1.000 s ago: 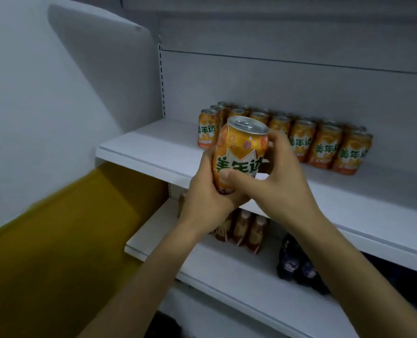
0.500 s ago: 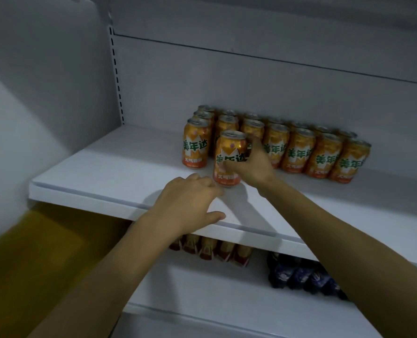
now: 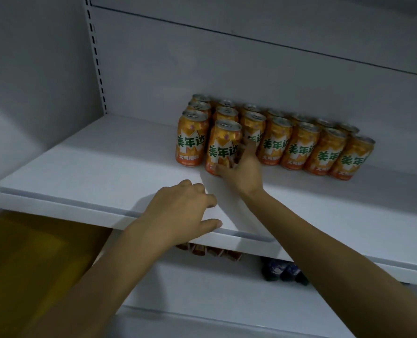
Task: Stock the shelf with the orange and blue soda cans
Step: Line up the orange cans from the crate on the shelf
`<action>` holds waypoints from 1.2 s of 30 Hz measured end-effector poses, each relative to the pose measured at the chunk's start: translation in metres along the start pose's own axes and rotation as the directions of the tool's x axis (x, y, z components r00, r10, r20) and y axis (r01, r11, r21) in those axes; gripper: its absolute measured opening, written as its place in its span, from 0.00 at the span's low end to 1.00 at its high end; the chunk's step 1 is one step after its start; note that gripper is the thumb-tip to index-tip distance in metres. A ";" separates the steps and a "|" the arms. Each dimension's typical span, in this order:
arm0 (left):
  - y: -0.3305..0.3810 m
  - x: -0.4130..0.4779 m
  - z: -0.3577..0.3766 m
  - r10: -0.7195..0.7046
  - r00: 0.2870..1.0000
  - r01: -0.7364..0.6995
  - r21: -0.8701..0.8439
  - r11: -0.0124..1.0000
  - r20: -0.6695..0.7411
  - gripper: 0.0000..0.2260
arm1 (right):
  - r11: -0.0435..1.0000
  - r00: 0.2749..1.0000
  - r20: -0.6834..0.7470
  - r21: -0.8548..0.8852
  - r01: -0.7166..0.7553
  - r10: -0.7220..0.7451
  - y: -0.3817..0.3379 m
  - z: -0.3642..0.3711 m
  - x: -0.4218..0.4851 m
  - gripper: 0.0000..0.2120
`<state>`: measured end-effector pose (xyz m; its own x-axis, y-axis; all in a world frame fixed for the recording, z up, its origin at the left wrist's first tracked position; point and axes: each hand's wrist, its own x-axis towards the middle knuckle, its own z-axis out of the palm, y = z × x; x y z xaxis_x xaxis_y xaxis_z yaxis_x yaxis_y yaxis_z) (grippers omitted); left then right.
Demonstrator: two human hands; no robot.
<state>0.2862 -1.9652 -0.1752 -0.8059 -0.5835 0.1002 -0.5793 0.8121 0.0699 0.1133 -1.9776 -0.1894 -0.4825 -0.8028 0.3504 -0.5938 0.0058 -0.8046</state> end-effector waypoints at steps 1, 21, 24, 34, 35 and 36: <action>0.000 0.000 0.001 -0.004 1.000 0.004 -0.009 1.000 -0.003 0.22 | 1.000 1.000 0.000 -0.009 -0.004 0.004 -0.001 0.002 0.002 0.38; 0.056 -0.098 0.018 -0.425 0.851 0.453 0.023 0.891 -0.308 0.27 | 0.804 0.785 0.558 -0.321 0.501 -0.267 -0.040 -0.061 -0.117 0.31; 0.084 -0.147 0.031 -0.498 0.834 0.527 0.074 0.847 -0.240 0.28 | 0.716 0.698 0.674 -0.361 0.597 -0.242 -0.036 -0.076 -0.161 0.30; 0.204 -0.348 0.135 -0.797 0.585 0.784 0.146 0.603 0.152 0.25 | 0.661 0.398 0.917 -0.301 0.687 0.004 0.051 -0.063 -0.337 0.36; 0.216 -0.365 0.147 -0.814 0.543 0.803 0.156 0.575 0.205 0.24 | 0.664 0.355 0.934 -0.291 0.689 0.041 0.063 -0.061 -0.356 0.36; 0.227 -0.381 0.159 -0.826 0.502 0.821 0.161 0.549 0.256 0.25 | 0.669 0.315 0.946 -0.284 0.687 0.078 0.075 -0.060 -0.375 0.35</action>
<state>0.4423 -1.5586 -0.3549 0.0425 -0.9643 -0.2615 -0.9987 -0.0335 -0.0387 0.2114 -1.6402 -0.3522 0.4109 -0.8161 -0.4063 -0.9114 -0.3784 -0.1616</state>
